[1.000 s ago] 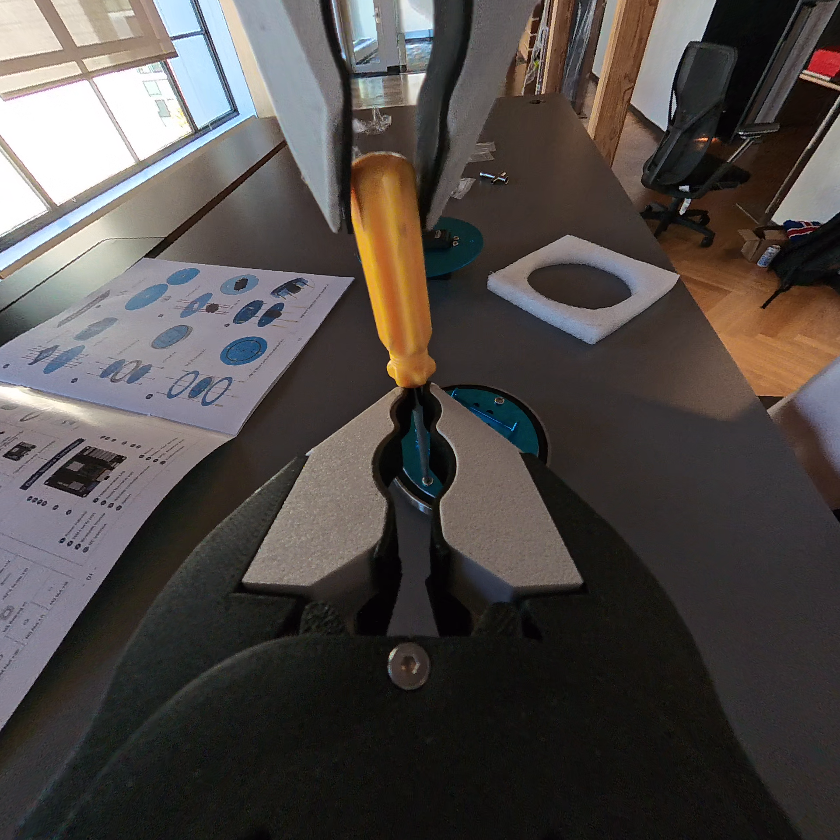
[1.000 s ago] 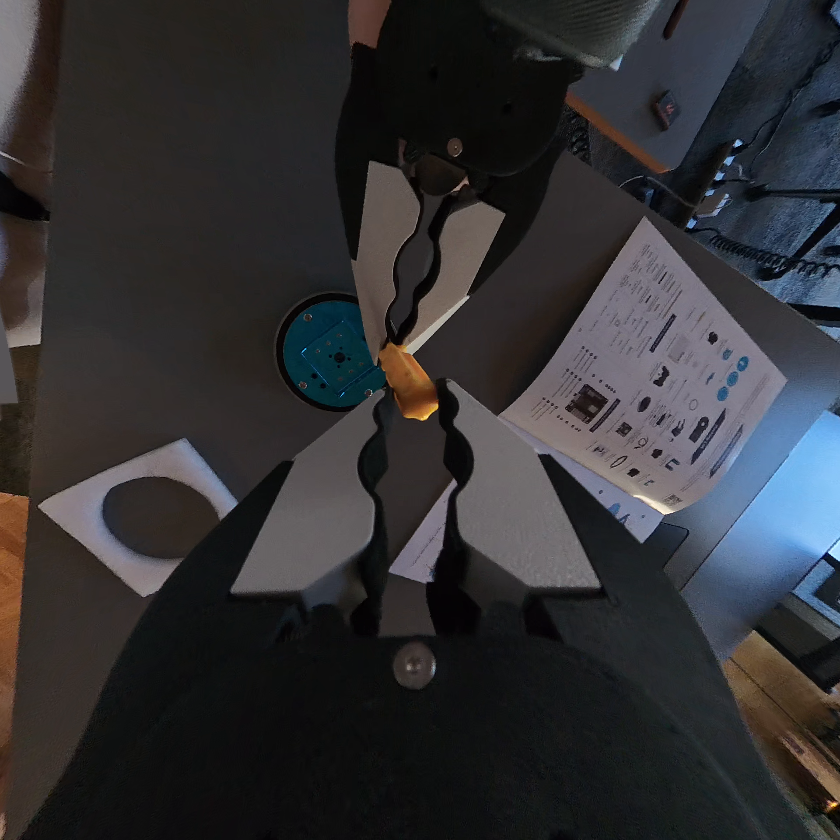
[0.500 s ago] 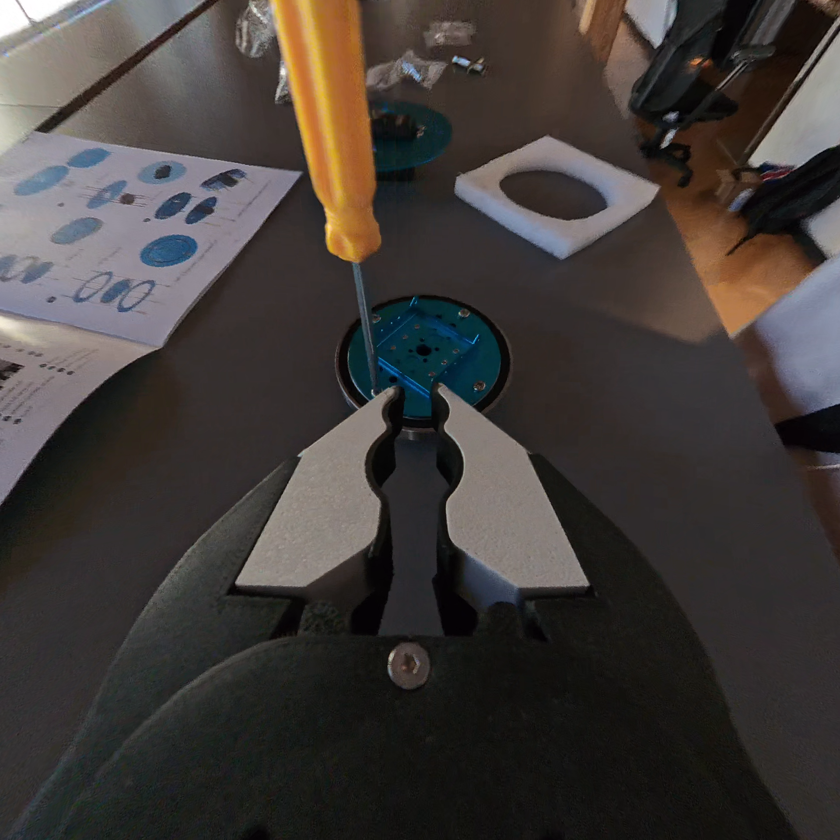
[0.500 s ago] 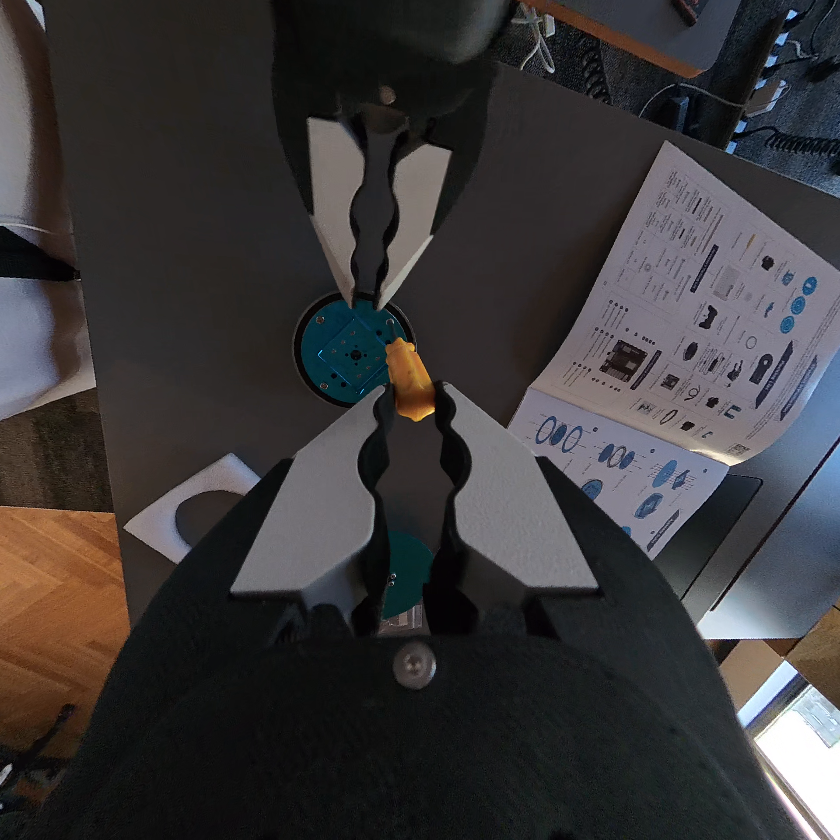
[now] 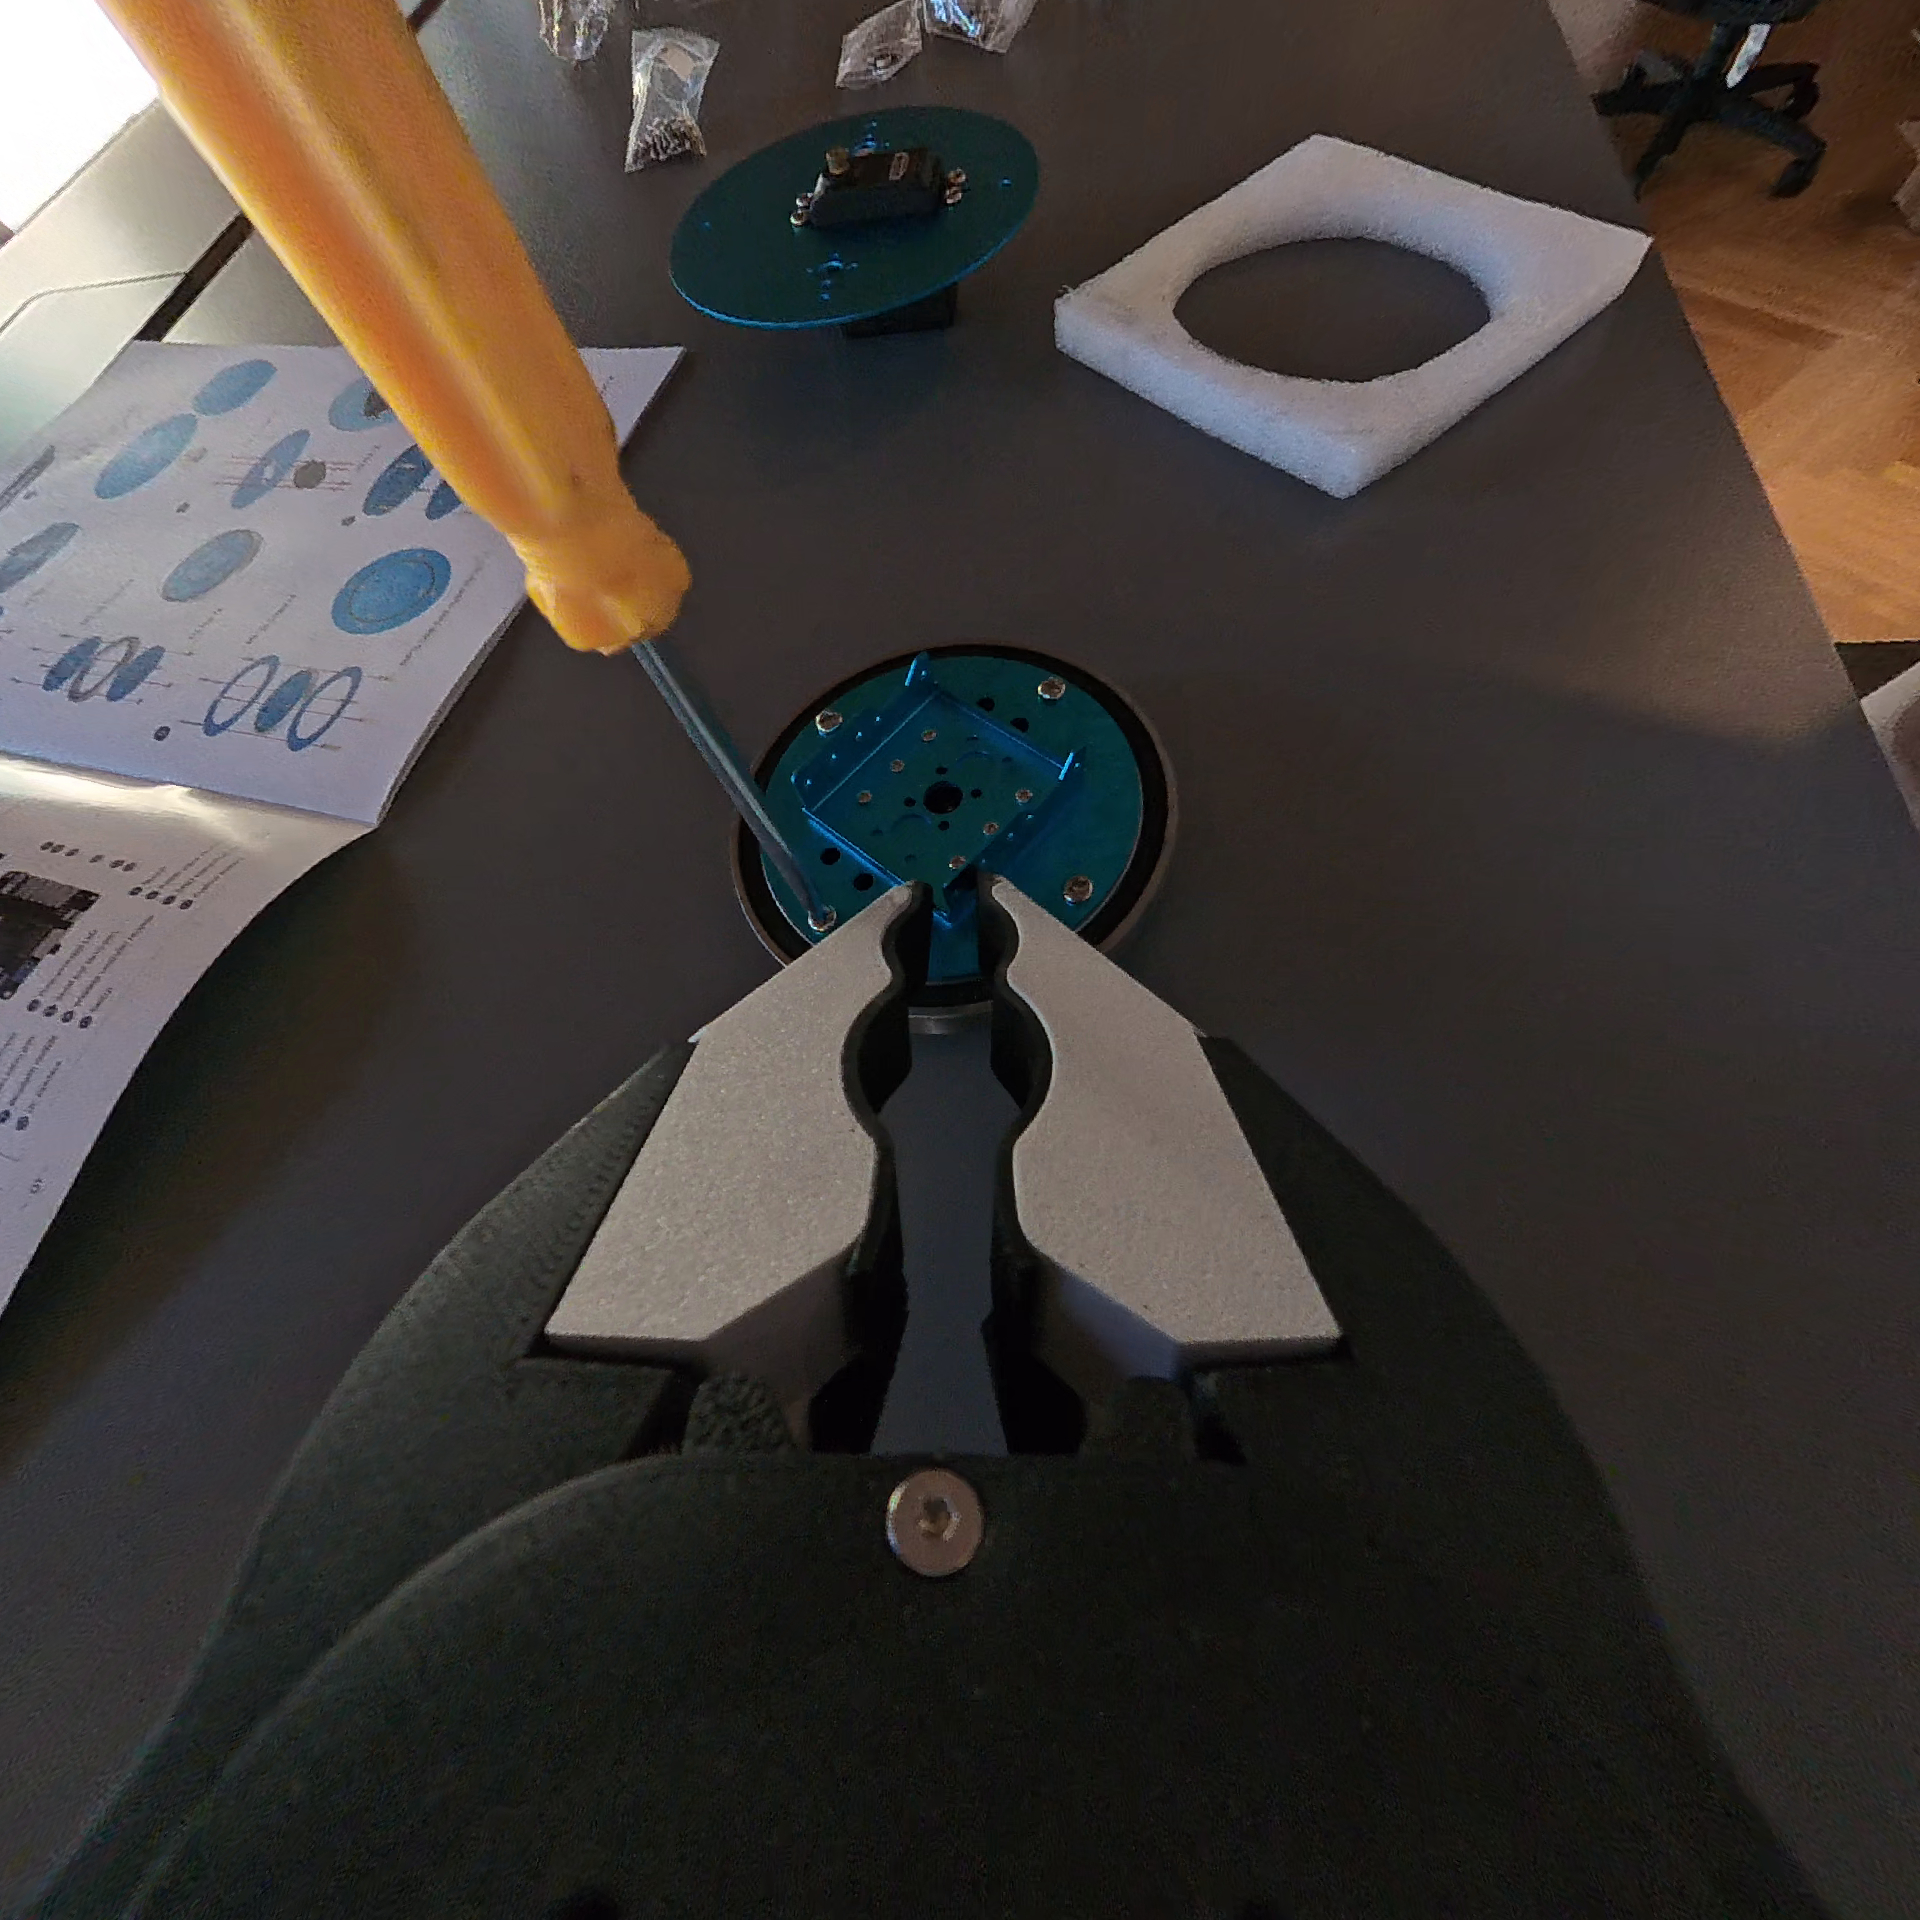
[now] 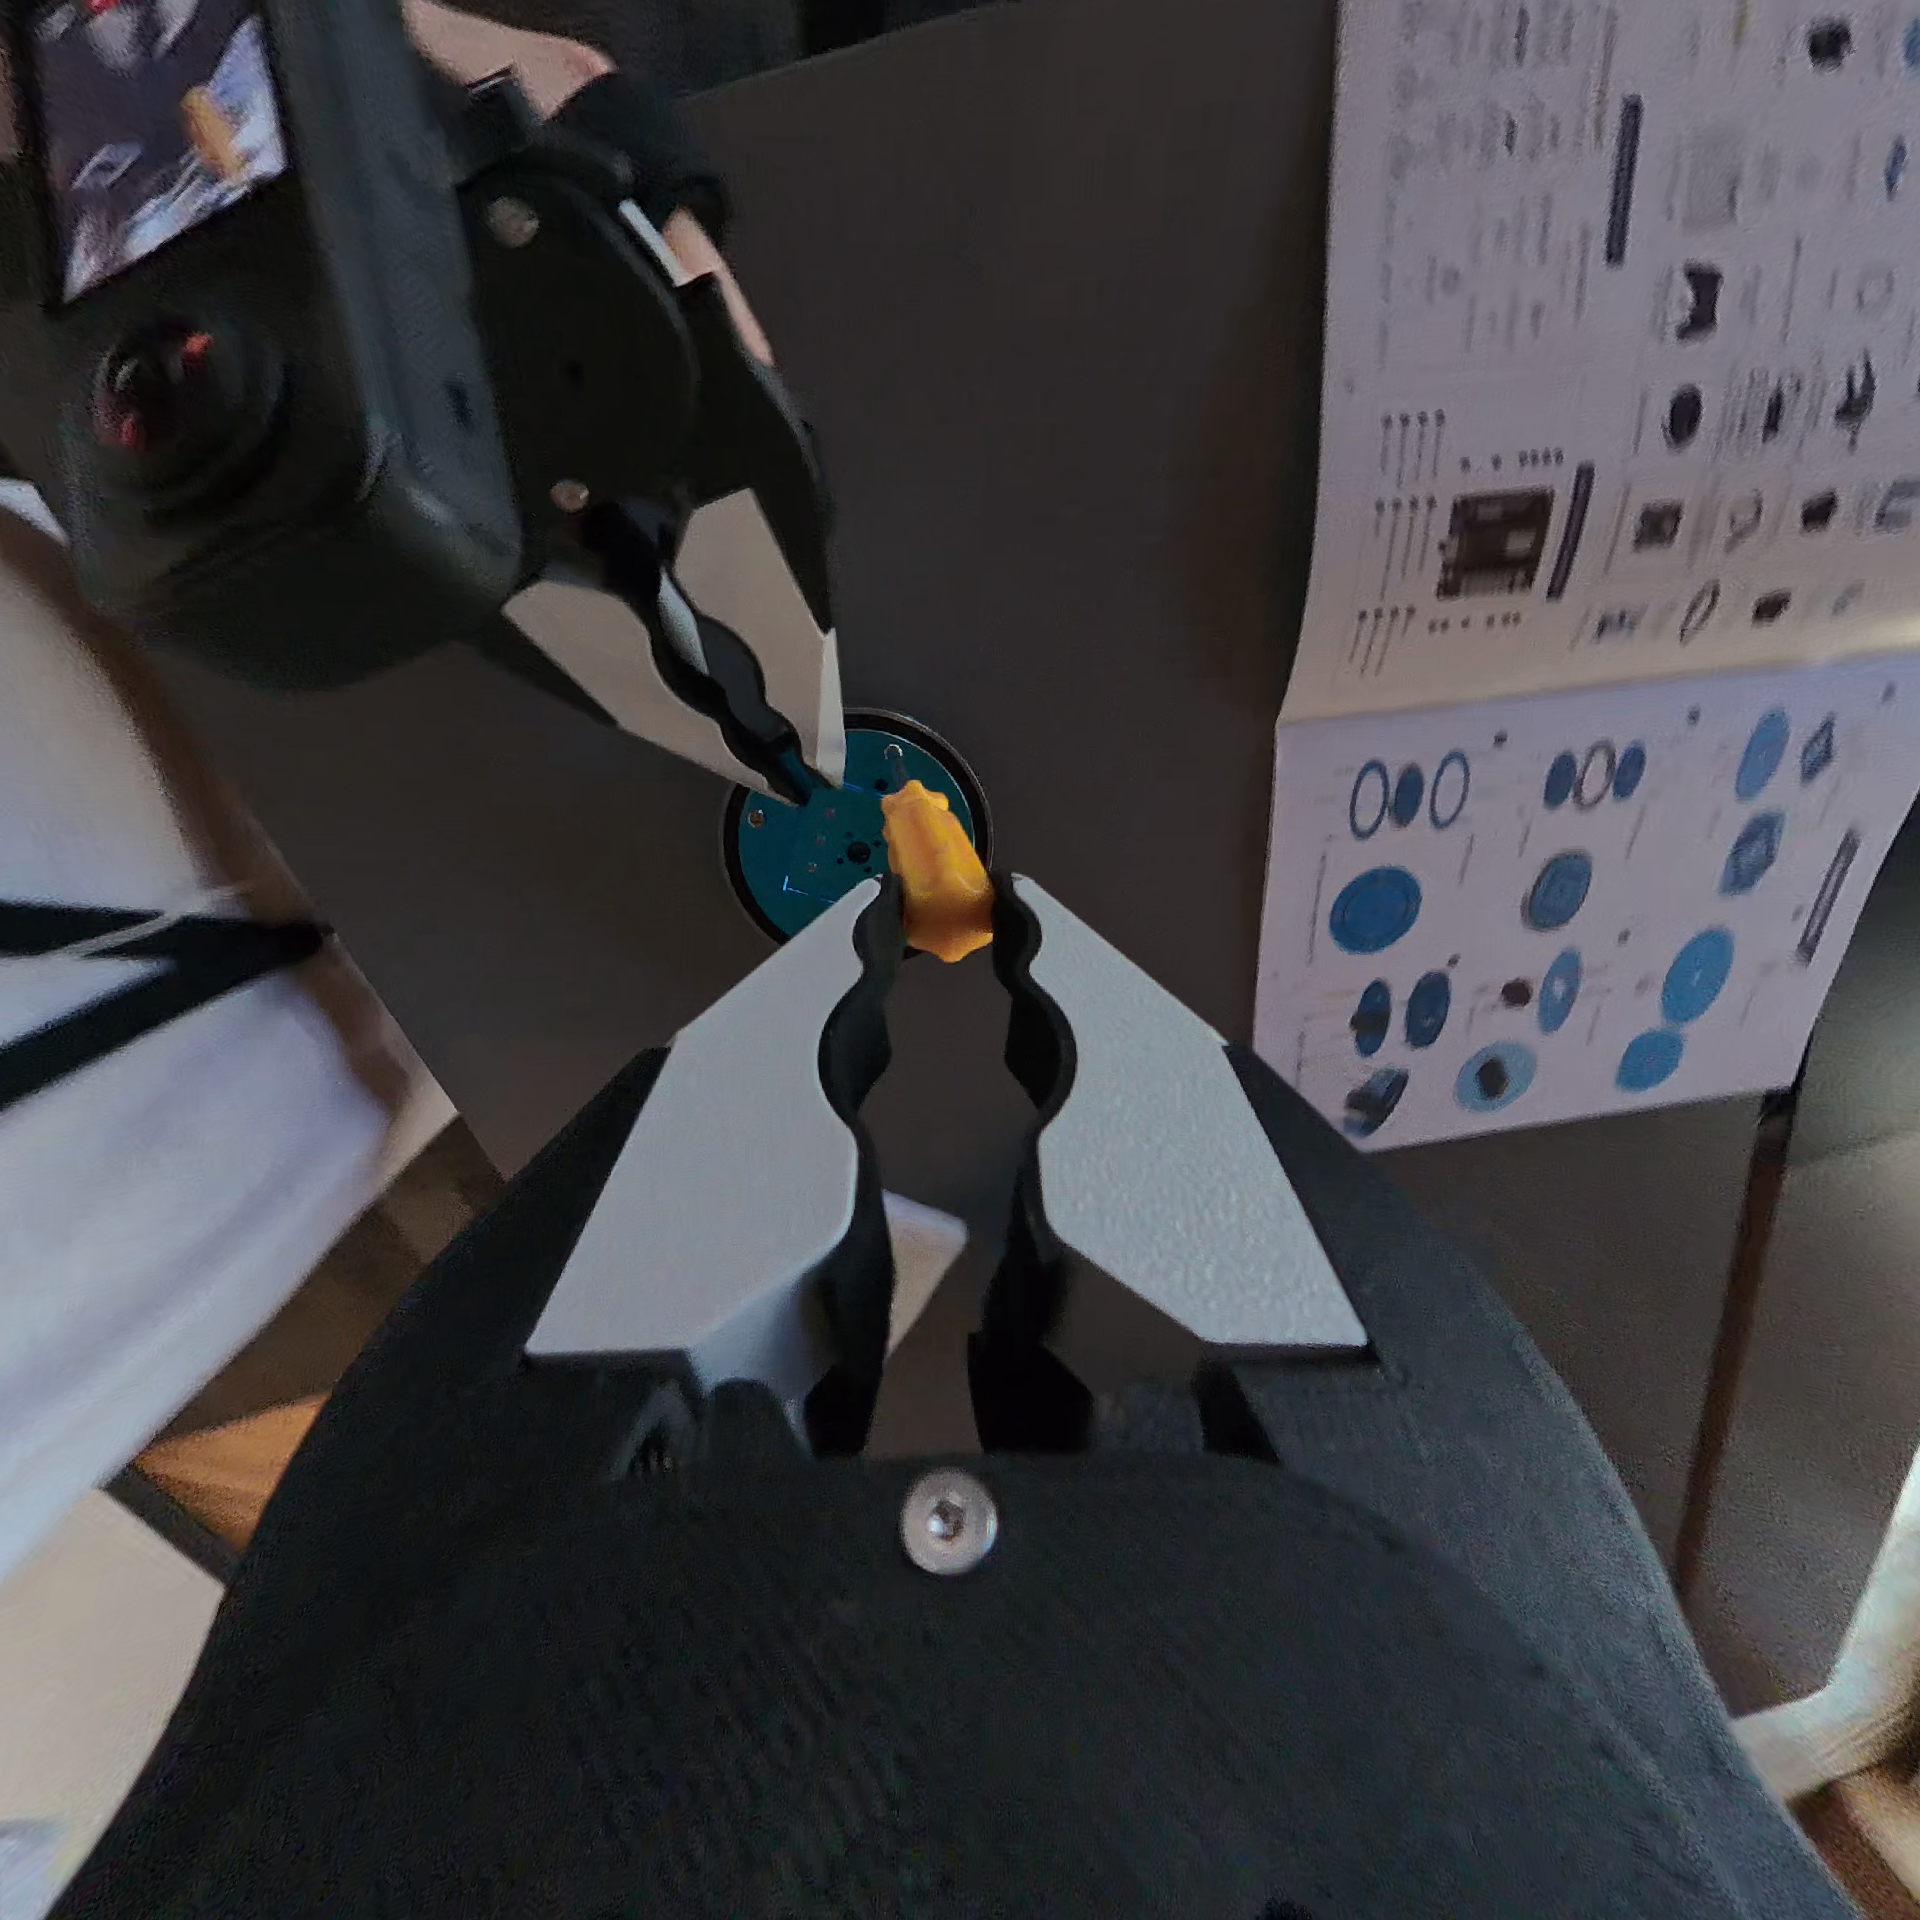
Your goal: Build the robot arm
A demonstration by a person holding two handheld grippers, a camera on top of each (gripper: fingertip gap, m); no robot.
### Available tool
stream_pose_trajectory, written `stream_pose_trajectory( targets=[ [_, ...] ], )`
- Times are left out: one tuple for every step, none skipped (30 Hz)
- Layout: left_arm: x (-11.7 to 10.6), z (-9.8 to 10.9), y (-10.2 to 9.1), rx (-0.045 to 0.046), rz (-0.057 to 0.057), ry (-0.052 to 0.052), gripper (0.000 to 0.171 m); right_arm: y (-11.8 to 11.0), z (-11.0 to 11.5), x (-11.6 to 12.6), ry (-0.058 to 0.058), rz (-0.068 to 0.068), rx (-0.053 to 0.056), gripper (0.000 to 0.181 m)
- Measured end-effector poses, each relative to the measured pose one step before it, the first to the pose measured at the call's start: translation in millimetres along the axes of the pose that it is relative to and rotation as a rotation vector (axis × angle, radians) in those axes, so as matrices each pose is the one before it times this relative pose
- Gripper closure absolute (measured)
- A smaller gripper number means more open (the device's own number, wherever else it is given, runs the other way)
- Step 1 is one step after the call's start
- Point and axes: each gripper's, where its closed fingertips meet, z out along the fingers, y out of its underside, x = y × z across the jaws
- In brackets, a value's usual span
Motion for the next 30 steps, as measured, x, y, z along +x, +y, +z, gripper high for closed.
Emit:
stream_pose_trajectory(
  targets=[
    [0.05,0.43,-0.19,-0.00096,0.0008,-0.005,0.164,0.28,-0.15,-0.43,0.0105,0.0543,-0.0008,0.164],
    [0.12,0.31,-0.25,-0.00051,-0.0009,-0.0038,0.164,0.44,-0.2,-0.36,0.0113,0.0445,0.0005,0.164],
    [0.06,0.39,-0.14,-0.0005,-0.0002,-0.0025,0.163,0.63,-0.13,-0.1,0.0141,0.0251,0.0003,0.164],
    [-0.01,0.25,-0.15,-0.00038,0.0003,-0.0013,0.163,0.82,-0.21,-0.4,0.0105,0.0137,-0.001,0.164],
    [-0.03,-0.02,-0.08,0.00011,-0.0015,0.0007,0.164,0.88,-0.29,-0.9,0.0043,0.0044,-0.0013,0.164],
    [-0.01,-0.35,-0.16,0.00202,-0.0049,0.0046,0.164,0.21,-0.14,-0.6,0.0037,-0.0022,0.002,0.164],
    [-0.05,-0.86,-0.96,0.00794,-0.0112,0.0091,0.164,0.15,-0.09,-0.4,0.0018,-0.0032,0.0017,0.164],
    [-0.63,-1.9,-2.23,0.01817,-0.0154,0.0083,0.165,-0.15,-0.05,-0.24,-0.0004,-0.0041,0.0023,0.164],
    [-1.8,-3.0,-3.09,0.02607,-0.0189,0.0049,0.165,-0.21,0.0,-0.03,0.0002,-0.0045,0.0027,0.164],
    [-4.16,-3.87,-3.25,0.02859,-0.0235,-0.0031,0.164,-0.54,0.02,-0.36,-0.0026,-0.0081,0.005,0.164],
    [-6.36,-4.26,-3.16,0.02482,-0.0277,-0.0112,0.161,-0.18,0.08,0.14,0.0,-0.0089,0.0052,0.164],
    [-5.93,-3.39,-2.77,0.01795,-0.0266,-0.0052,0.157,-0.53,0.0,-0.45,-0.0039,-0.0123,0.0054,0.164],
    [-3.5,-1.66,-2.24,0.00928,-0.0219,0.009,0.152,0.05,-0.06,0.14,-0.001,-0.0125,0.0035,0.164],
    [-1.55,0.65,-0.59,-0.004,-0.0141,0.0191,0.15,0.4,-0.03,-0.08,-0.0039,-0.007,-0.0013,0.164],
    [-1.12,2.65,1.93,-0.0192,-0.0029,0.0174,0.149,-0.23,-0.12,0.01,-0.0047,-0.0047,0.0021,0.164],
    [-2.4,3.84,4.75,-0.0357,0.0036,0.0037,0.147,-0.37,0.15,0.41,-0.0037,0.0013,0.0029,0.164],
    [-2.99,3.93,5.36,-0.04114,0.0075,-0.0085,0.144,-0.1,0.3,0.32,-0.0049,0.0025,0.0001,0.164],
    [-1.82,3.19,2.98,-0.02432,0.014,-0.0094,0.144,-0.65,0.11,0.4,-0.0039,-0.0015,0.004,0.164],
    [-1.08,2.19,0.03,-0.0023,0.0173,-0.0093,0.146,-0.38,0.19,0.6,-0.0032,0.0067,0.0025,0.164],
    [-0.82,0.45,-2.42,0.01176,0.0135,-0.0077,0.148,-0.43,0.2,0.48,-0.0029,0.0062,0.0034,0.164],
    [0.18,-0.93,-3.78,0.01886,0.0049,0.0036,0.15,0.17,0.05,0.27,0.0001,-0.0039,-0.0004,0.164],
    [-0.76,-2.31,-5.3,0.02602,-0.0053,0.0033,0.152,0.21,0.03,0.22,0.0008,-0.0046,-0.0001,0.164],
    [-1.3,-3.39,-6.23,0.03194,-0.0066,0.0022,0.153,-0.3,0.01,-0.09,0.0002,-0.0038,0.0025,0.164],
    [-0.24,-3.52,-6.12,0.02985,0.0007,0.0099,0.155,-0.06,0.06,-0.28,-0.0002,-0.0064,0.0009,0.164],
    [-0.03,-2.99,-3.86,0.01283,0.0078,0.0098,0.156,0.75,-0.17,-0.45,-0.0026,-0.0135,-0.0068,0.164],
    [-0.12,-1.82,-1.01,-0.00647,0.0109,0.0064,0.156,0.05,0.08,-0.32,-0.0033,-0.0233,-0.0049,0.164],
    [0.92,-0.96,-0.18,-0.01,0.0143,0.0078,0.156,-0.83,0.05,-0.91,-0.0048,-0.0416,0.0006,0.164],
    [2.05,-0.61,-0.15,-0.00722,0.018,0.0113,0.156,-0.09,0.05,0.56,0.0054,-0.0442,-0.0041,0.164],
    [2.51,-0.09,-0.62,-0.00121,0.0157,0.0121,0.155,0.01,0.29,1.26,0.0038,-0.0238,-0.0057,0.164],
    [1.77,0.01,-0.91,0.00361,0.0067,0.0092,0.155,-2.05,0.4,-0.27,-0.0108,-0.0222,0.0046,0.164]
  ],
)
